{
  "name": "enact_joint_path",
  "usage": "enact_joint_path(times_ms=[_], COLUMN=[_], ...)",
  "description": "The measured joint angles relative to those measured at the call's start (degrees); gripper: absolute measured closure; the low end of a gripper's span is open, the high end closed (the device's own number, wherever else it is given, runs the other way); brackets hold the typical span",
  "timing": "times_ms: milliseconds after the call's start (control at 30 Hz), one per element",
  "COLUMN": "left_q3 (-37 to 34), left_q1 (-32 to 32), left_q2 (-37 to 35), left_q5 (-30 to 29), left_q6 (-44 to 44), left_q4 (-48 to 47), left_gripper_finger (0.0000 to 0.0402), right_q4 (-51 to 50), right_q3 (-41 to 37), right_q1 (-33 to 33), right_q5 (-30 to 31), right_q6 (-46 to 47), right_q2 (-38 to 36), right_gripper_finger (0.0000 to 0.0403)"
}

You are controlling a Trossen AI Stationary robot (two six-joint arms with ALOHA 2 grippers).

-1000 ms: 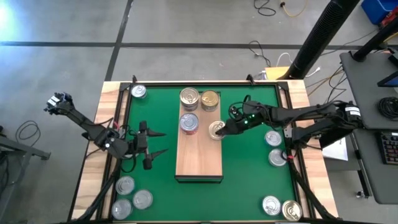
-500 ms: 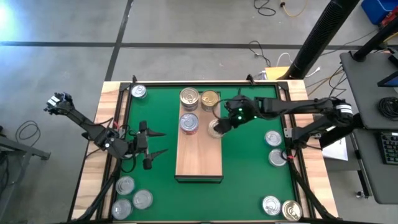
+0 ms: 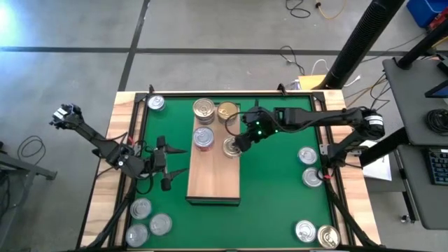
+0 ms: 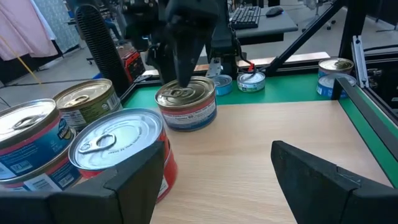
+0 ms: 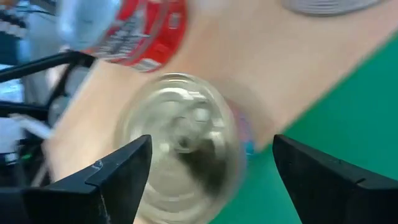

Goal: Stack canned seafood by type on shelf
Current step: Put the blue pink tuna can on the shelf

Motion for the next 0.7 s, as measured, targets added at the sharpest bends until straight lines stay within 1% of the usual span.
enact_joint_path(times_ms=[167, 267, 333, 400, 533, 600, 700], left_q3=[0.0, 0.4, 1.5, 3.4, 6.8, 6.9, 5.2], left_q1=[0.0, 0.0, -0.1, -0.1, -0.1, -0.1, 0.1], left_q2=[0.0, 0.0, -0.1, -0.1, 0.2, 0.6, 1.0], left_q5=[0.0, 0.5, 2.5, 5.5, 14.4, 16.7, 18.3], left_q6=[0.3, -2.1, -4.8, -9.2, -21.9, -26.5, -29.8], left_q4=[-0.3, -3.0, -7.3, -13.7, -27.9, -31.2, -31.5], left_gripper_finger=[0.0123, 0.0123, 0.0123, 0.0123, 0.0123, 0.0123, 0.0123], right_q4=[-4.5, -7.1, -9.9, -12.4, -16.4, -14.5, -8.1], right_q3=[-0.1, -0.1, -0.1, 0.1, -0.7, -2.0, -3.7], right_q1=[0.0, 0.4, 1.0, 2.1, 5.4, 7.8, 10.7], right_q5=[3.4, 4.3, 4.4, 3.7, 3.4, 4.3, 6.8], right_q6=[-2.1, -5.1, -6.8, -9.4, -15.9, -19.7, -24.5], right_q2=[-2.1, -4.2, -6.1, -8.3, -11.5, -11.5, -10.4], right_gripper_finger=[0.0077, 0.008, 0.0084, 0.0088, 0.0094, 0.0097, 0.0096])
